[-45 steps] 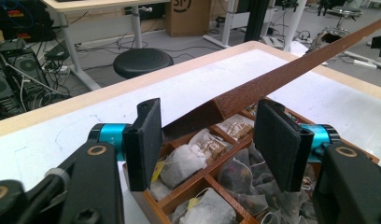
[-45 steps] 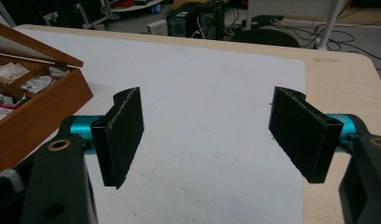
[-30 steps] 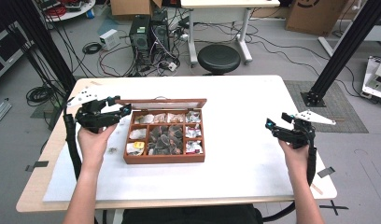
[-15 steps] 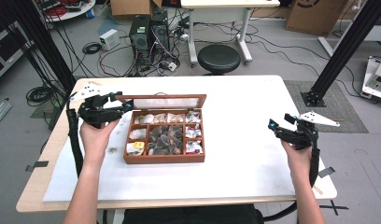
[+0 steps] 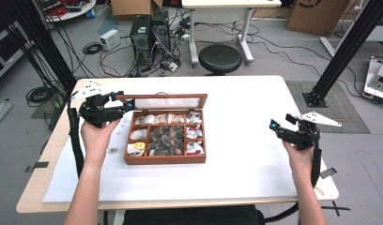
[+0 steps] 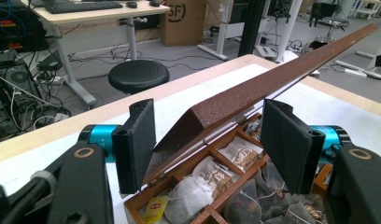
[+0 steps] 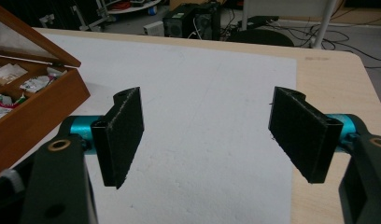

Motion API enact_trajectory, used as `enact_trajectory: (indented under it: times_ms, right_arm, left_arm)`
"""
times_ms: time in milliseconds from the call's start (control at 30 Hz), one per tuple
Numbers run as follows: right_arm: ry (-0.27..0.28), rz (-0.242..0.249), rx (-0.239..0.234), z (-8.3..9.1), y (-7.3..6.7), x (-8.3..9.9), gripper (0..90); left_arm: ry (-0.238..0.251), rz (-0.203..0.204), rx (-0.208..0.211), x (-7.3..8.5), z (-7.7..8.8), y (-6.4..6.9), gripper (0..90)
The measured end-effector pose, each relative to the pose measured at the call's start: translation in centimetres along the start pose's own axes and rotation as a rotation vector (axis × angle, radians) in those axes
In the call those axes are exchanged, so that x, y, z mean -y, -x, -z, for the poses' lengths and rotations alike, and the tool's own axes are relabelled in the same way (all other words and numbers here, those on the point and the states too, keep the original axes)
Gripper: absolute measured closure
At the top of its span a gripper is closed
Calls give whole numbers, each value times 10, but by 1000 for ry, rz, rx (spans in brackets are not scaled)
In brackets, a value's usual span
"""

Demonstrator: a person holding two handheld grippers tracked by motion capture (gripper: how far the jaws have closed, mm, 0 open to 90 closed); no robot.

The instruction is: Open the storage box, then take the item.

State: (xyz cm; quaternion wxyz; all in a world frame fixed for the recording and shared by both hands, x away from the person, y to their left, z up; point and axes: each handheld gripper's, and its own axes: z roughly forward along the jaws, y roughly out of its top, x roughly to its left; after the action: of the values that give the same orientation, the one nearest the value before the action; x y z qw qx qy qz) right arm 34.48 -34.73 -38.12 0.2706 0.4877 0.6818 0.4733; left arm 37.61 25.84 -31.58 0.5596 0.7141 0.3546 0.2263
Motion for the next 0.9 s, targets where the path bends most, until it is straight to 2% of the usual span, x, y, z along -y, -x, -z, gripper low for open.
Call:
enact_trajectory:
  times_ms: [300,433,567,700,900]
  right_arm:
    - [10,2,-12,0,-3,-3,271]
    - [20,-4,-32,2,-5,-5,271]
    - [48,-14,-70,5,-6,-11,271]
    - [93,-51,-145,9,-10,-18,271]
    - [106,-16,-194,11,-26,-27,271]
  left_arm:
    - [5,9,0,2,0,0,359]
    - [6,14,-2,1,0,0,360]
    - [-4,11,5,0,0,0,359]
    - [-10,13,5,-1,0,0,359]
    - [-15,16,4,-2,0,-1,358]
